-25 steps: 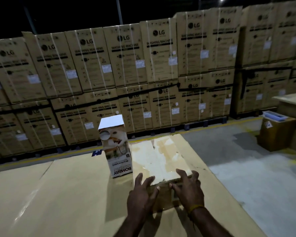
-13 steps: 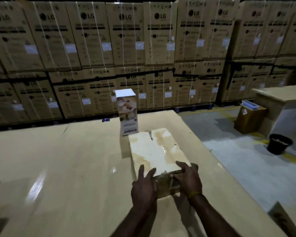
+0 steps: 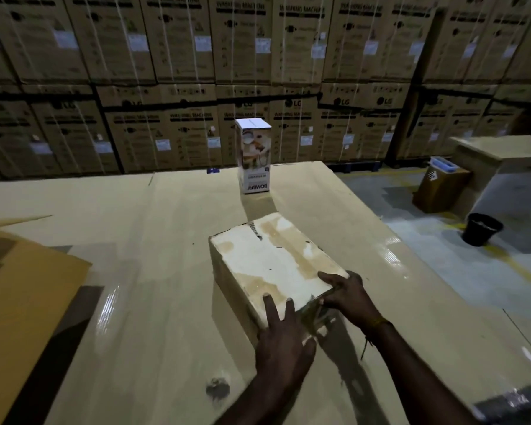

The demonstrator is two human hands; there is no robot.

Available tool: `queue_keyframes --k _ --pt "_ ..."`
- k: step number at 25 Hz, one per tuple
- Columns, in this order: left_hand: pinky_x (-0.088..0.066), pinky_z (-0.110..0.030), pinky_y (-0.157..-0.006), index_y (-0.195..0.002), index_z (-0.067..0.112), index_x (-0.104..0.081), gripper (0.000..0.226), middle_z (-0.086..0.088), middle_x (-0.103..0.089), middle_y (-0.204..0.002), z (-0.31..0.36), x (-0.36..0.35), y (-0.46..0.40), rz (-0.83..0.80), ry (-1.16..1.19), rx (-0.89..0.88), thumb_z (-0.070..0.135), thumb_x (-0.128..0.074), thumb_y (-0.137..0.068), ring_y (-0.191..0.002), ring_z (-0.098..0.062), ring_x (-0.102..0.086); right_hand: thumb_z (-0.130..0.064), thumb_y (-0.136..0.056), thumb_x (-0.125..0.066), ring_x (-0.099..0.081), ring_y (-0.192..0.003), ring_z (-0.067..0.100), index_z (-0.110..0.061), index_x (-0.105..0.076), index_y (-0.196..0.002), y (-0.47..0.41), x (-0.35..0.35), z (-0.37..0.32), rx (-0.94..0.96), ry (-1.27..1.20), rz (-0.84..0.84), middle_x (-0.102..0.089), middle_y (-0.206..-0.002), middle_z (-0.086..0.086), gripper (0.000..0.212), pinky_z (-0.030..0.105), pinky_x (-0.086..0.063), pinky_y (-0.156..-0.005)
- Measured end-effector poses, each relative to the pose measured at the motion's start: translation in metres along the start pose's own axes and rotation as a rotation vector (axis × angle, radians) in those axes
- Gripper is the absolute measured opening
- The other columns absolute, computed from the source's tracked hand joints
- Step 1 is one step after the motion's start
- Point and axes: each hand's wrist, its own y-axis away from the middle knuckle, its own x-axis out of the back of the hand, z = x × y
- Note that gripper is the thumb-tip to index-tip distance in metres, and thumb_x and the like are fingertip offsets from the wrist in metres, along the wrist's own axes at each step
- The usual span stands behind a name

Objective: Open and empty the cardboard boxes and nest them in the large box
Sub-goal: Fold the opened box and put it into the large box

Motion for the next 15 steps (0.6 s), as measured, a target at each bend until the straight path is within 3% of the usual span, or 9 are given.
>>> queue_keyframes --k 2,3,4,6,7,9,11,13,15 --pt "-0.044 -0.038 -0.099 -0.158 0.024 -0.004 0.086 -0.007 0.029 -0.16 0.003 -0.003 0.024 -0.037 0.079 -0.017 0.057 -0.049 -0.092 -0.136 -0.031 -0.043 0.007 -0.073 -0.07 -0.061 -0.1 0.007 -0.005 -0.04 -0.143 0.01 -0.001 -0.006 -0.018 -0.029 -0.026 -0.053 -0.122 -0.015 0.077 0.014 -0.054 -0.074" --pt "-0.043 -0.036 -0.1 -0.158 0.023 -0.003 0.088 -0.005 0.031 -0.159 0.007 -0.005 0.033 -0.047 0.132 -0.029 0.056 -0.051 -0.092 -0.138 -0.029 -0.042 0.005 -0.079 -0.063 -0.057 -0.106 0.006 -0.007 -0.046 -0.142 0.013 -0.002 -0.008 -0.006 -0.03 -0.007 -0.047 -0.128 -0.016 0.066 0.011 -0.052 -0.075" --pt "-0.042 -0.034 -0.101 -0.158 0.023 -0.002 0.089 -0.001 0.032 -0.159 0.013 -0.008 0.041 -0.057 0.202 -0.041 0.055 -0.052 -0.092 -0.14 -0.026 -0.04 -0.004 -0.082 -0.06 -0.054 -0.116 0.01 -0.014 -0.059 -0.134 0.016 -0.004 -0.008 0.028 -0.022 0.022 -0.043 -0.137 -0.013 0.053 0.015 -0.053 -0.082" --pt "-0.038 -0.03 -0.108 -0.158 0.026 0.004 0.09 0.008 0.029 -0.16 0.022 -0.015 0.049 -0.069 0.371 -0.068 0.048 -0.055 -0.093 -0.146 -0.017 -0.03 -0.022 -0.079 -0.06 -0.053 -0.126 0.017 -0.035 -0.074 -0.111 0.025 -0.012 -0.01 0.062 -0.046 0.054 -0.049 -0.144 -0.004 0.037 0.037 -0.05 -0.102" --pt "-0.034 -0.028 -0.111 -0.157 0.028 0.007 0.092 0.013 0.025 -0.161 0.025 -0.019 0.05 -0.079 0.446 -0.074 0.044 -0.056 -0.093 -0.147 -0.013 -0.025 -0.025 -0.082 -0.063 -0.055 -0.124 0.017 -0.038 -0.073 -0.108 0.03 -0.017 -0.008 0.063 -0.061 0.067 -0.054 -0.14 -0.002 0.031 0.043 -0.046 -0.107" --pt "-0.03 -0.021 -0.111 -0.156 0.033 0.008 0.093 0.019 0.011 -0.163 0.026 -0.027 0.047 -0.094 0.568 -0.095 0.036 -0.057 -0.09 -0.147 -0.008 -0.023 -0.028 -0.092 -0.066 -0.053 -0.127 0.015 -0.034 -0.064 -0.125 0.039 -0.027 0.004 0.079 0.0 0.08 -0.053 -0.142 -0.002 0.033 0.043 -0.041 -0.111" --pt "-0.034 -0.02 -0.109 -0.157 0.036 -0.006 0.085 0.019 -0.017 -0.161 0.022 -0.026 0.037 -0.087 0.696 -0.11 0.027 -0.057 -0.089 -0.142 -0.006 -0.033 -0.032 -0.097 -0.061 -0.039 -0.138 0.012 -0.029 -0.05 -0.143 0.048 -0.032 0.011 0.103 0.116 0.073 -0.044 -0.148 -0.007 0.048 0.039 -0.033 -0.116" --pt "-0.042 -0.027 -0.107 -0.15 0.037 -0.033 0.066 0.015 -0.045 -0.149 0.015 -0.016 0.021 -0.016 0.748 -0.104 0.025 -0.058 -0.089 -0.134 -0.007 -0.047 -0.032 -0.098 -0.059 -0.03 -0.143 0.008 -0.028 -0.044 -0.147 0.048 -0.032 0.014 0.092 0.125 0.069 -0.04 -0.15 -0.011 0.052 0.038 -0.028 -0.119" --pt "-0.048 -0.028 -0.101 -0.136 0.039 -0.051 0.045 0.014 -0.058 -0.137 0.007 0.001 0.002 0.086 0.725 -0.065 0.027 -0.059 -0.093 -0.123 -0.005 -0.056 -0.027 -0.098 -0.06 -0.027 -0.144 0.007 -0.026 -0.044 -0.148 0.035 -0.025 0.014 0.073 0.118 0.045 -0.039 -0.151 -0.012 0.053 0.035 -0.026 -0.12"
